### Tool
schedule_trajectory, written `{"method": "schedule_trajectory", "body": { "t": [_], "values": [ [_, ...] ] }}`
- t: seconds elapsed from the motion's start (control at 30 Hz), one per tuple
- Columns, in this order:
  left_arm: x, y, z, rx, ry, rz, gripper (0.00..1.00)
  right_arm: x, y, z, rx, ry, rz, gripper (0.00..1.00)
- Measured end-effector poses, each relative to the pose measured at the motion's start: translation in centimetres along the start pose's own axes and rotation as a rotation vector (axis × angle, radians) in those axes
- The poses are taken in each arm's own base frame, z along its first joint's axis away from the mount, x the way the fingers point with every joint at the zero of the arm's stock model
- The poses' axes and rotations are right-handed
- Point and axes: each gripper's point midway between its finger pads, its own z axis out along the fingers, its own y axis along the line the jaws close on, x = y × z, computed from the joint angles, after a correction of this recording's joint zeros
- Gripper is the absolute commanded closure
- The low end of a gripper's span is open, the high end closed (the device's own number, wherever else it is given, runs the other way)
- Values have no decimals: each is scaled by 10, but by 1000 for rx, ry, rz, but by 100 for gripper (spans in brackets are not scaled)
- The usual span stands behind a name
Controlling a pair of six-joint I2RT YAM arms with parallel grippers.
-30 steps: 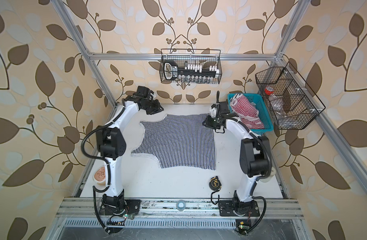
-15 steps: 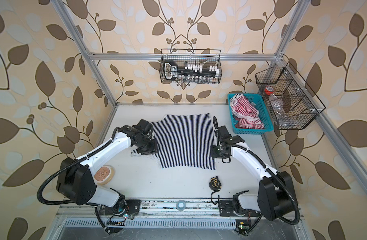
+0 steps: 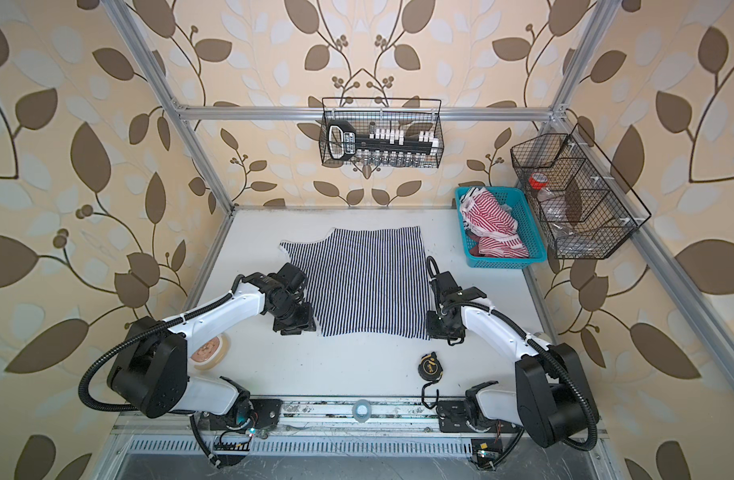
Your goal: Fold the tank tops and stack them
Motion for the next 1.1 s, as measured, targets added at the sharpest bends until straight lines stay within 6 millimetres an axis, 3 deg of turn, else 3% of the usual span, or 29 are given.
{"method": "schedule_trajectory", "body": {
  "t": [0.33, 0.63, 1.1],
  "values": [
    [-4, -1, 20, -14, 25, -33, 53, 8, 2, 14, -32, 4, 54, 65],
    [-3, -1, 30, -28, 46, -38, 54, 1, 6, 19, -51, -17, 66, 64],
    [1, 4, 42, -47, 71, -67, 65, -1, 9, 29, -59, -7, 66, 70]
  ]
}}
